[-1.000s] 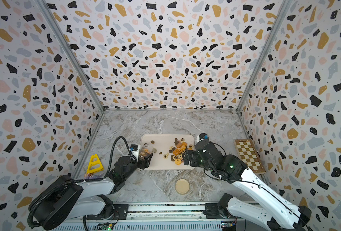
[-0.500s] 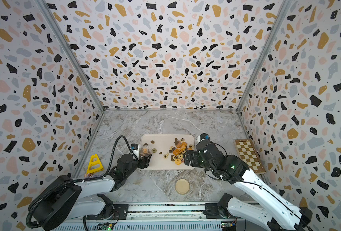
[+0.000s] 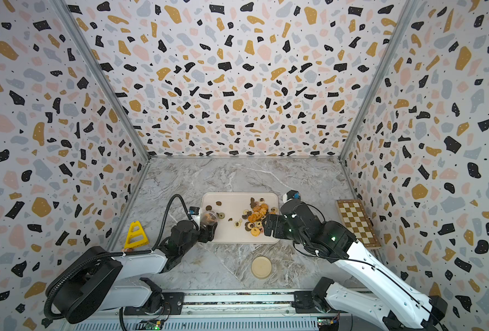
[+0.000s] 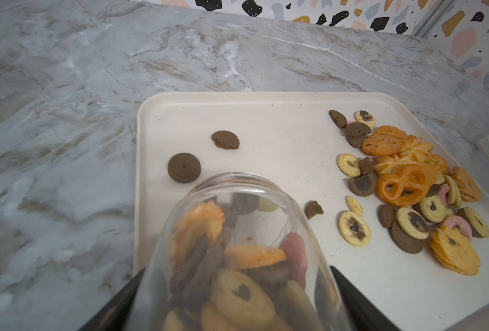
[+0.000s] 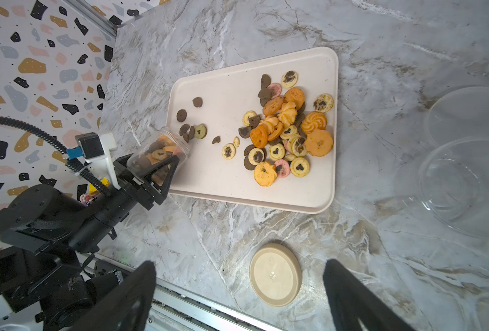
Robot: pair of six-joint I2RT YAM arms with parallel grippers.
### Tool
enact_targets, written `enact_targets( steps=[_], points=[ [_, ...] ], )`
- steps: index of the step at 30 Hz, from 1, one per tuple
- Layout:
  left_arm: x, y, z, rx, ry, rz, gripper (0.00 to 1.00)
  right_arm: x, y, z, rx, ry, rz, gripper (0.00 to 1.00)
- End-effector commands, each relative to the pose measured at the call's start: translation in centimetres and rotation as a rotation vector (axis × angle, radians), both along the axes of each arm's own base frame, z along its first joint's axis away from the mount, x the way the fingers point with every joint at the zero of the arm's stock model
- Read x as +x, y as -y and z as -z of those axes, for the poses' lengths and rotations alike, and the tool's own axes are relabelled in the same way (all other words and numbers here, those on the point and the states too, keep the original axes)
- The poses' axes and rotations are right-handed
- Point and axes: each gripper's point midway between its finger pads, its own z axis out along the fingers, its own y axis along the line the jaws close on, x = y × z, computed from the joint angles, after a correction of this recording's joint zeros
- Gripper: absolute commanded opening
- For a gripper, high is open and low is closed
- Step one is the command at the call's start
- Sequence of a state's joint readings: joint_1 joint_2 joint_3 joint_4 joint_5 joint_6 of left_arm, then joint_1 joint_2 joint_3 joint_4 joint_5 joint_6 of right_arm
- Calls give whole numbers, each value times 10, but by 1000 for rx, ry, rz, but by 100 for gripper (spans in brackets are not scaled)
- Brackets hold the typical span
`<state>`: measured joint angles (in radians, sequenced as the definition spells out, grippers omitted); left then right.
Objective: Pour the cookies out of the jar
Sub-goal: Pour the cookies in the jar onto the tray.
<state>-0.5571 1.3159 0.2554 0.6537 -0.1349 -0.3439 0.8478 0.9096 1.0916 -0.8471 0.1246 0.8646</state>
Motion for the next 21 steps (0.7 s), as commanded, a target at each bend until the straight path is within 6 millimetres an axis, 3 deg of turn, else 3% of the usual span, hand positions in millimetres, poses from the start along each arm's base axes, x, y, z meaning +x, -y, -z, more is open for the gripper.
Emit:
enact_targets(
  steps=[1,21],
  points=[
    [24,8,-45,-72,109,-35,0,1,5,-14,10,21,21,93],
    [9,3,-49,-110,9,-57,0,-1,8,-15,23,20,28,93]
  ],
)
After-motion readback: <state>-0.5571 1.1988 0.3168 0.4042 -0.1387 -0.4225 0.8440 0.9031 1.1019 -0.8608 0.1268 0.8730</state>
